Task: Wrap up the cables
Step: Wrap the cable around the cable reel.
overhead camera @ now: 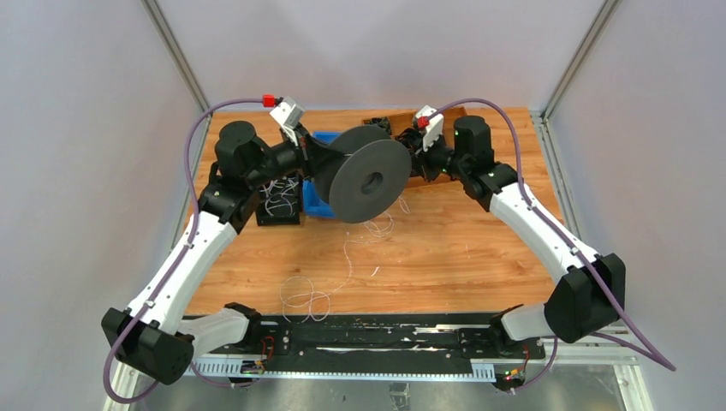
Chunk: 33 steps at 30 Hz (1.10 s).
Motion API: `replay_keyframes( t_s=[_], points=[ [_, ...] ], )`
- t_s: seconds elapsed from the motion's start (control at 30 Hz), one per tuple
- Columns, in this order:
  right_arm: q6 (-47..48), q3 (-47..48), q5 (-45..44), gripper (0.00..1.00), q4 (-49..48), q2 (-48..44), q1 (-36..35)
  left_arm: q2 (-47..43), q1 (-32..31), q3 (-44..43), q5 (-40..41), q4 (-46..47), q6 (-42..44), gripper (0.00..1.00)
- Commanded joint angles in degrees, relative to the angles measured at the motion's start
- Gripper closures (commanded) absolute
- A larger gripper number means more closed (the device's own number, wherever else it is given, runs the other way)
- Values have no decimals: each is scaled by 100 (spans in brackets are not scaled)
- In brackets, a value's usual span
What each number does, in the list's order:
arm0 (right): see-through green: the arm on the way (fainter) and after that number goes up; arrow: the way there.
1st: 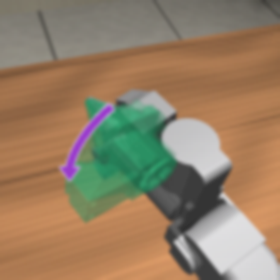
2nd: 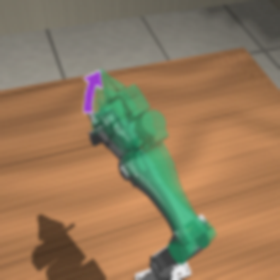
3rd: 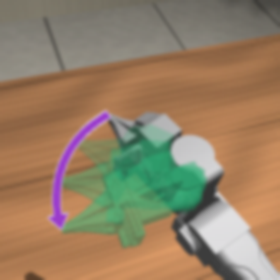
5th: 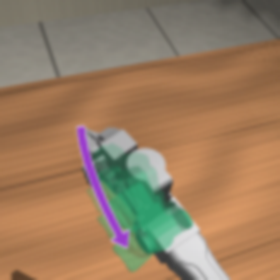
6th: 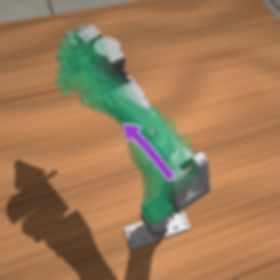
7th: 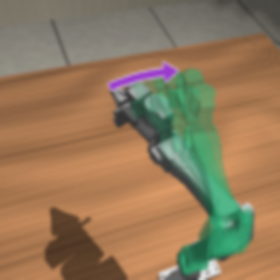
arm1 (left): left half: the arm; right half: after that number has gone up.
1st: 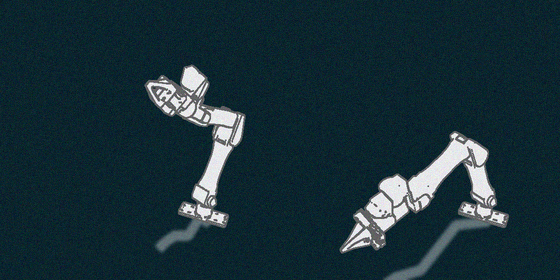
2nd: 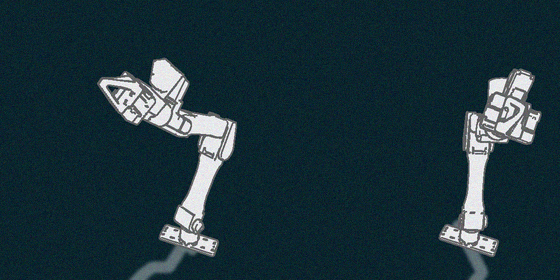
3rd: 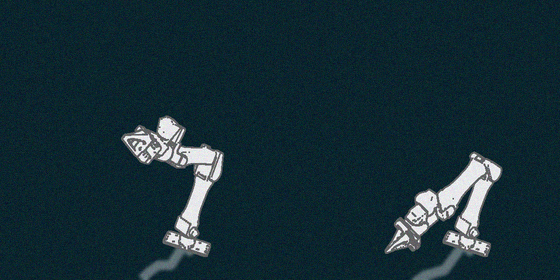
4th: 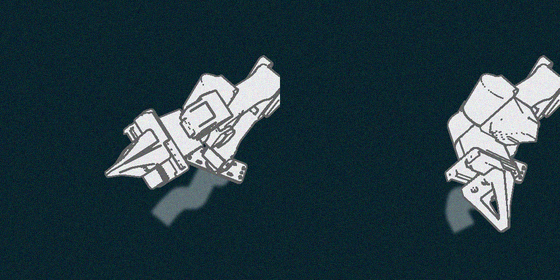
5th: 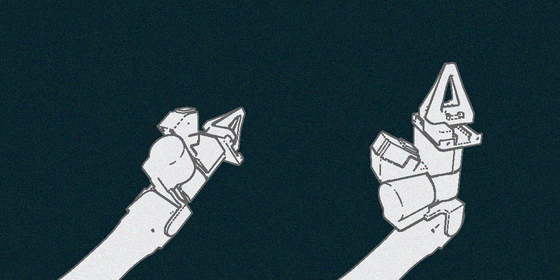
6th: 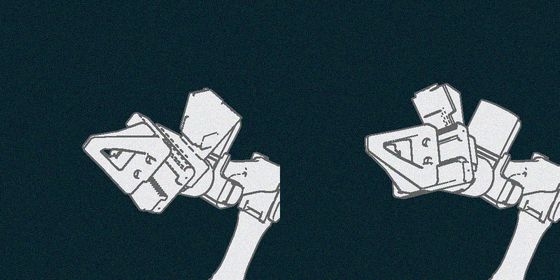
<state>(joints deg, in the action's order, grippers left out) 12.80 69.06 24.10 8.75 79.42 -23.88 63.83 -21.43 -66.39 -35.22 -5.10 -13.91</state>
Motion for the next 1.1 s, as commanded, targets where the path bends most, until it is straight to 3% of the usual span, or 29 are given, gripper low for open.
replay_keyframes(
  t_s=[0.0,0.37,1.07],
  points=[
    [-191,-226,80,99,-111,137,155,-178,203,31,-441,1154,-884,100],
    [-819,-631,750,99,-559,194,157,-111,668,278,-244,2033,-2307,100],
    [-1983,-1323,1588,98,-1815,144,157,569,1318,-49,509,2175,-4614,100]
  ],
)
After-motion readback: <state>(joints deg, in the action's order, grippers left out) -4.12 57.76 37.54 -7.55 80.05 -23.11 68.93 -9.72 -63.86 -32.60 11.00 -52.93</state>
